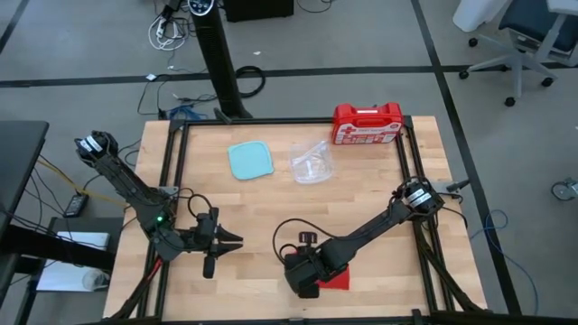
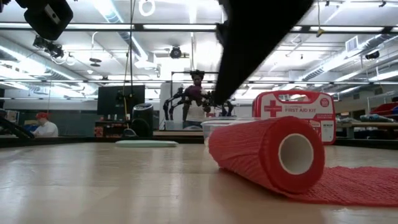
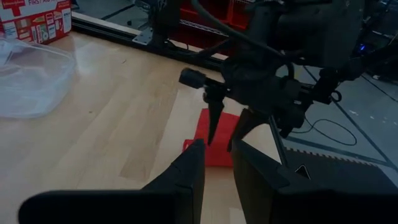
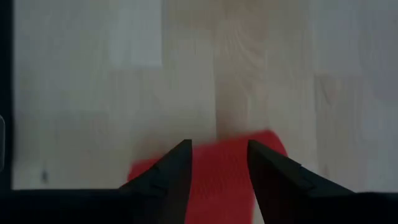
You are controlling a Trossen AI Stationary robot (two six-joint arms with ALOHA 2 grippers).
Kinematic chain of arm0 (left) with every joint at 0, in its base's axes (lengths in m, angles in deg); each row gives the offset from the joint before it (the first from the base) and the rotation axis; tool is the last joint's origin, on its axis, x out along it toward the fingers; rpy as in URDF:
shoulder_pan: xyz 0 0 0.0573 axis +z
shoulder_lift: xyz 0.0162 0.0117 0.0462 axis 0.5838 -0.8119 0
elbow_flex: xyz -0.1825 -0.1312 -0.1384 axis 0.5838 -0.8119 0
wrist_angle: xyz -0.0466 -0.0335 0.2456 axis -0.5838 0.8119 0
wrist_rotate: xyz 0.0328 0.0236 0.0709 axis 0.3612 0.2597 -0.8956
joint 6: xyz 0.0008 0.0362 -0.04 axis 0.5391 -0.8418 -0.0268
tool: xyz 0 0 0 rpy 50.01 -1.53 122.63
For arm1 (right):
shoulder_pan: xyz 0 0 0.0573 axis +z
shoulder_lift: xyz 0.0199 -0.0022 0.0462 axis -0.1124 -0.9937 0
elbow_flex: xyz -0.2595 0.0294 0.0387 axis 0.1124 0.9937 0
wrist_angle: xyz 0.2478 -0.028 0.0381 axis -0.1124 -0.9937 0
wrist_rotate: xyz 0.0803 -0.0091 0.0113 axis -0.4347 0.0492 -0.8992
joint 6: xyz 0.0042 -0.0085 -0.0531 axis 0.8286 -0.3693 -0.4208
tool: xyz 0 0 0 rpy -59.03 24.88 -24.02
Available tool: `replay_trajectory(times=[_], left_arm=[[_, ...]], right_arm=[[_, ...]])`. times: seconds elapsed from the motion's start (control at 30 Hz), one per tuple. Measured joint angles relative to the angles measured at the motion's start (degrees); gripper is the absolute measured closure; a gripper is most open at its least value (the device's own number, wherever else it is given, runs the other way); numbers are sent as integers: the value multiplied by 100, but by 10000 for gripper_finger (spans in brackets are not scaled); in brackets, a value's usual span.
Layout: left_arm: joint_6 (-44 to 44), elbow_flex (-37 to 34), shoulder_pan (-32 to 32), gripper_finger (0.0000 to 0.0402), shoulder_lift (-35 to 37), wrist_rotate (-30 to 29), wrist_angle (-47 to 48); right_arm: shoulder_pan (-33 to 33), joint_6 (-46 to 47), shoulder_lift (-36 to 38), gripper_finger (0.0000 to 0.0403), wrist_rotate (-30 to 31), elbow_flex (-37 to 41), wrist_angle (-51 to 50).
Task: Roll bandage
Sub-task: Roll the red bandage
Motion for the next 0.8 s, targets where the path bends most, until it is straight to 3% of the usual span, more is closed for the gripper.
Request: replay_trajectory(times=[0.2, 0.37, 0.53, 0.8], left_arm=[[10, 0, -1, 316, 0, 2, -10], [22, 0, -1, 316, 0, 11, 5], [22, 0, -3, 316, 0, 22, 3], [22, 0, -2, 316, 0, 36, 6]], right_arm=[[-287, 355, -22, 251, 142, 49, 43], [-397, 581, -23, 251, -138, 196, 243], [-349, 798, -33, 251, -372, 459, 264], [-82, 1037, -7, 251, -141, 542, -67]])
